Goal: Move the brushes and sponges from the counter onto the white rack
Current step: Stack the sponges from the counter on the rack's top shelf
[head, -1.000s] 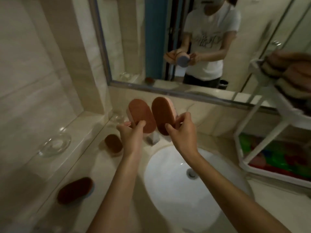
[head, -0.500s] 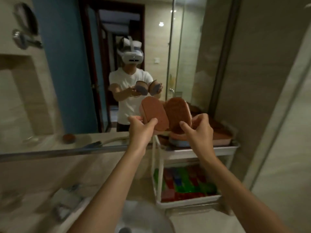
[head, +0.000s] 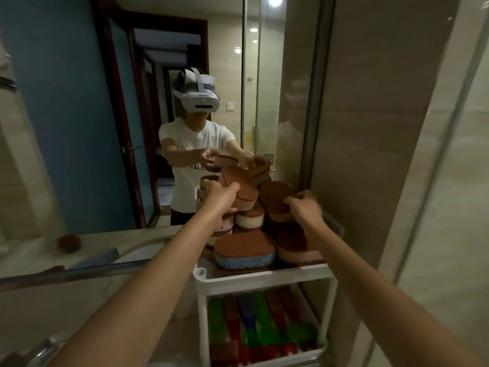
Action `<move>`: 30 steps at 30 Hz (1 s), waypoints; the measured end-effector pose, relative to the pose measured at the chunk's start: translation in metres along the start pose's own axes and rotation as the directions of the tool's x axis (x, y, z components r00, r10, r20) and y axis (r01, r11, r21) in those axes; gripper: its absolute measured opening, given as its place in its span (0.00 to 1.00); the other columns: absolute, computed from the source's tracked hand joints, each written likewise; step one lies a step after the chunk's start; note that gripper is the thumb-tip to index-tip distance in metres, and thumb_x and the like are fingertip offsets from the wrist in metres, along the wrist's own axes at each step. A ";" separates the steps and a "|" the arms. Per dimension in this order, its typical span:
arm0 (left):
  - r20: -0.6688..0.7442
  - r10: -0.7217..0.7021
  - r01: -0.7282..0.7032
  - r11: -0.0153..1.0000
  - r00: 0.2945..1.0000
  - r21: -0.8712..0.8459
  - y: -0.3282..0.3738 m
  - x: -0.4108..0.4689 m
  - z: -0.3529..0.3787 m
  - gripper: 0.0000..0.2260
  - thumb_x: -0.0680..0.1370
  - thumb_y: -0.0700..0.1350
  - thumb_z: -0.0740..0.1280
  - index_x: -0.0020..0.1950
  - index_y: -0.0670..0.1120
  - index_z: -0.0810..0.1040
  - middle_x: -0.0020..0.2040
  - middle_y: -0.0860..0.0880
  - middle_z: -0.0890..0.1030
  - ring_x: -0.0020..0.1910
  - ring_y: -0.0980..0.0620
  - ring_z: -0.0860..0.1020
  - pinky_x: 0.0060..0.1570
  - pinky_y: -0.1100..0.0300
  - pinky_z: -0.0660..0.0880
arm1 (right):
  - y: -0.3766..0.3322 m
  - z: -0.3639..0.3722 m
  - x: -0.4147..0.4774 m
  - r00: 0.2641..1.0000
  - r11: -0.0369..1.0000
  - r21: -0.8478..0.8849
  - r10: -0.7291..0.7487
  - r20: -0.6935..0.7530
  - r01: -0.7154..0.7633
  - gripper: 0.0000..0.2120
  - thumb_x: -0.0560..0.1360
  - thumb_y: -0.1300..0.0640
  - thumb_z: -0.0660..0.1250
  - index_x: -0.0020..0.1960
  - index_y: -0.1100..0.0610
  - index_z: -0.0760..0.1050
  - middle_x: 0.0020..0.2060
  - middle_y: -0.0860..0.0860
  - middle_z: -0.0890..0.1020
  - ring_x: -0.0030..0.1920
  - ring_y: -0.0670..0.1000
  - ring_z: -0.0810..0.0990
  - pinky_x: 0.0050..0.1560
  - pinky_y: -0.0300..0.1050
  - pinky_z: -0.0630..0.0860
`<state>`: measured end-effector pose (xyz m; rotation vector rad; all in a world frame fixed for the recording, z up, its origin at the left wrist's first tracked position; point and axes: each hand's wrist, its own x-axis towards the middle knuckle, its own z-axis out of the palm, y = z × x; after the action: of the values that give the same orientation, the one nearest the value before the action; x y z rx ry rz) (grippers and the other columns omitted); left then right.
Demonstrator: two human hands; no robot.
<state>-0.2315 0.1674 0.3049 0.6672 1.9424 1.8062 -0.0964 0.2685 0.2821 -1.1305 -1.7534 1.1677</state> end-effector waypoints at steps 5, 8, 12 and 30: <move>0.033 -0.077 0.078 0.997 0.996 -0.014 -0.005 0.004 0.001 0.28 0.77 0.45 0.65 0.74 0.40 0.60 0.72 0.44 0.64 0.50 0.47 0.77 0.36 0.58 0.79 | 0.002 0.005 0.012 0.997 0.997 -0.074 0.008 0.070 -0.003 0.07 0.76 0.56 0.59 0.50 0.60 0.69 0.43 0.57 0.76 0.44 0.57 0.77 0.41 0.48 0.71; 0.042 -0.087 0.088 0.996 0.995 -0.020 -0.005 0.003 -0.001 0.28 0.76 0.46 0.66 0.73 0.40 0.61 0.70 0.43 0.67 0.57 0.45 0.77 0.31 0.60 0.77 | 0.004 0.004 0.013 0.994 0.966 -0.258 0.003 0.108 0.025 0.09 0.76 0.54 0.59 0.45 0.60 0.70 0.41 0.58 0.76 0.44 0.59 0.78 0.41 0.49 0.71; 0.028 -0.026 0.027 0.998 0.999 -0.054 0.001 0.005 0.000 0.21 0.75 0.46 0.65 0.67 0.41 0.69 0.61 0.42 0.77 0.54 0.46 0.79 0.28 0.62 0.76 | 0.000 -0.001 0.010 0.985 0.924 -0.357 -0.092 0.149 0.141 0.09 0.76 0.55 0.63 0.51 0.60 0.74 0.46 0.58 0.78 0.51 0.59 0.79 0.50 0.52 0.75; 0.367 0.331 -0.492 0.644 0.869 0.585 0.009 -0.002 0.051 0.22 0.78 0.53 0.59 0.70 0.48 0.68 0.68 0.44 0.72 0.70 0.44 0.67 0.67 0.48 0.67 | -0.014 -0.034 0.010 0.957 0.943 -0.255 -0.254 -0.142 0.213 0.18 0.79 0.57 0.58 0.69 0.58 0.66 0.62 0.57 0.74 0.60 0.57 0.76 0.58 0.53 0.75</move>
<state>-0.1988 0.2078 0.3100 1.6024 2.3985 1.0935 -0.0733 0.2852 0.3067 -1.0875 -1.8657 0.7092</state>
